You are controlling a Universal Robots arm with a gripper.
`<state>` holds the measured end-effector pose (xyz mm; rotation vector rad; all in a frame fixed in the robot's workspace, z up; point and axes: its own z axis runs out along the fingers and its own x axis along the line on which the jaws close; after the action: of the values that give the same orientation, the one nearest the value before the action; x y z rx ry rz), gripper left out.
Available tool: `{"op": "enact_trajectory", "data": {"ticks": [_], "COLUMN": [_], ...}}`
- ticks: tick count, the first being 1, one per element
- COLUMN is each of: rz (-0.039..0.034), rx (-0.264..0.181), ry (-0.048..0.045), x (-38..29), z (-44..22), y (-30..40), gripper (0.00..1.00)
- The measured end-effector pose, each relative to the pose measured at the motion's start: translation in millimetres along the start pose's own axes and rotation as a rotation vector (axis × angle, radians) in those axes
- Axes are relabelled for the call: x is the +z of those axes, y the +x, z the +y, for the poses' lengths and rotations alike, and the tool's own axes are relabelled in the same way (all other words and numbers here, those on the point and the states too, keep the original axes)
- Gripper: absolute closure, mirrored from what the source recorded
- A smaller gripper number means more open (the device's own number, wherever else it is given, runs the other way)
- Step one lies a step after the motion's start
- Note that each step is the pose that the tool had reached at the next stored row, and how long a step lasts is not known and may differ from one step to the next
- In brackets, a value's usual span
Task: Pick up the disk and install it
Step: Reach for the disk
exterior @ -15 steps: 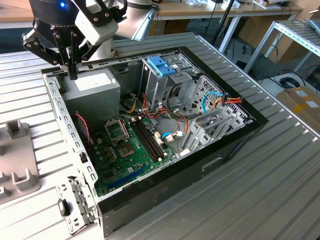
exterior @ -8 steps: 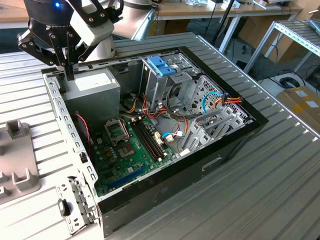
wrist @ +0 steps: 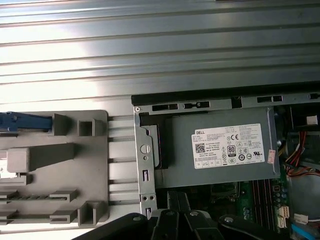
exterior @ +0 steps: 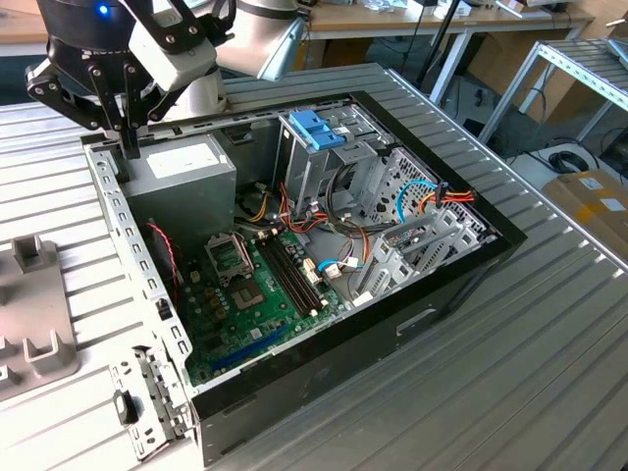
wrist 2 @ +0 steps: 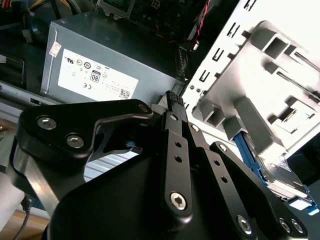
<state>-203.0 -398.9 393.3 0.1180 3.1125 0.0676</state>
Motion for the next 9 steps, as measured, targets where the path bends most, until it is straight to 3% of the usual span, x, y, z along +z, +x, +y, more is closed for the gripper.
{"op": "enact_trajectory", "data": {"ticks": [9], "rz": [0.0000], "rx": [0.000], "ry": [-0.0001], "x": [-0.1], "z": [-0.4], "y": [5.6], "gripper": [0.90]}}
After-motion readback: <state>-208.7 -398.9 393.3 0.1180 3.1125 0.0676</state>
